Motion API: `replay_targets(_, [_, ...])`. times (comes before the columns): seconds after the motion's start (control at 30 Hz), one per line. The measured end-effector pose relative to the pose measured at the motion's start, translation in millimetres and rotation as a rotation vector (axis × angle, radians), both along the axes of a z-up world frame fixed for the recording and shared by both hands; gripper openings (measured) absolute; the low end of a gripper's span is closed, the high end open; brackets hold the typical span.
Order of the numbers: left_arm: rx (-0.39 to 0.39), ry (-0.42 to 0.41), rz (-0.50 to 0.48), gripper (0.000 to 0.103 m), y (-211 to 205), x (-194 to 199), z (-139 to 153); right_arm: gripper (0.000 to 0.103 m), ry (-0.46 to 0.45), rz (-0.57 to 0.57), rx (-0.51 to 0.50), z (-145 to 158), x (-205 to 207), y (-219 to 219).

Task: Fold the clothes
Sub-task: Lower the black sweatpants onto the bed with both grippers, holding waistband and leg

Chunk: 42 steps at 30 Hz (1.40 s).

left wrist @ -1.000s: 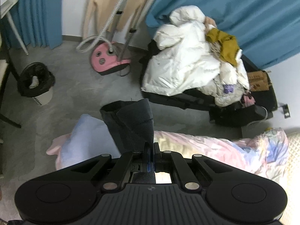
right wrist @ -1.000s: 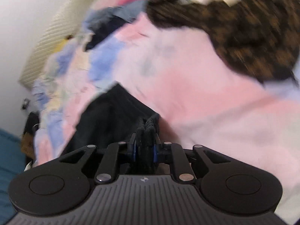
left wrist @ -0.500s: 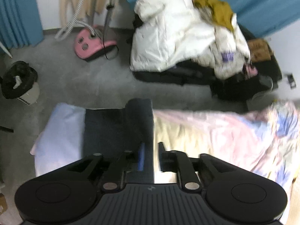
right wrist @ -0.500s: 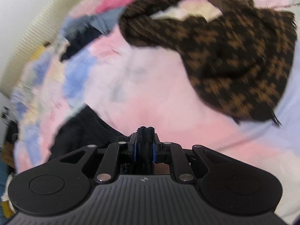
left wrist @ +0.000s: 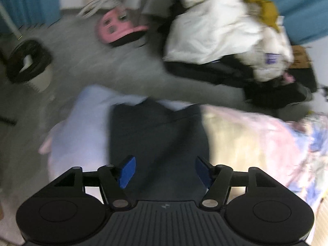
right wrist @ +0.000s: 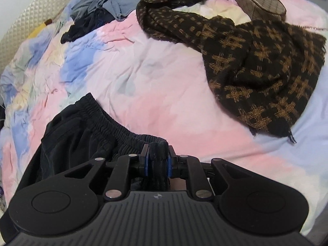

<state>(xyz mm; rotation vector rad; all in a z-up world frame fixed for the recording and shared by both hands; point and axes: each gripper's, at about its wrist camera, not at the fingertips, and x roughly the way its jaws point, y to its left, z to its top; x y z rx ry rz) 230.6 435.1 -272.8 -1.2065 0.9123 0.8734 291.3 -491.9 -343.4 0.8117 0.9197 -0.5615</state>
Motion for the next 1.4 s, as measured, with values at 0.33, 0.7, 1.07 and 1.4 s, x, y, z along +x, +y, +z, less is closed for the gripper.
replay_targets(0.33, [-0.07, -0.002, 0.08, 0.053, 41, -22, -85, 0.016, 0.033, -0.018, -0.038, 37, 16, 30])
replay_targets(0.7, [-0.013, -0.024, -0.009, 0.003, 60, 3, -71, 0.016, 0.036, -0.011, -0.092, 61, 28, 55])
replay_targets(1.07, [0.024, -0.024, 0.101, 0.003, 62, -78, 13, 0.015, -0.012, -0.022, -0.08, 57, -3, 20])
replay_targets(1.4, [0.018, 0.004, 0.107, 0.025, 34, -105, 1, 0.022, 0.115, 0.083, -0.038, -4, -13, 18])
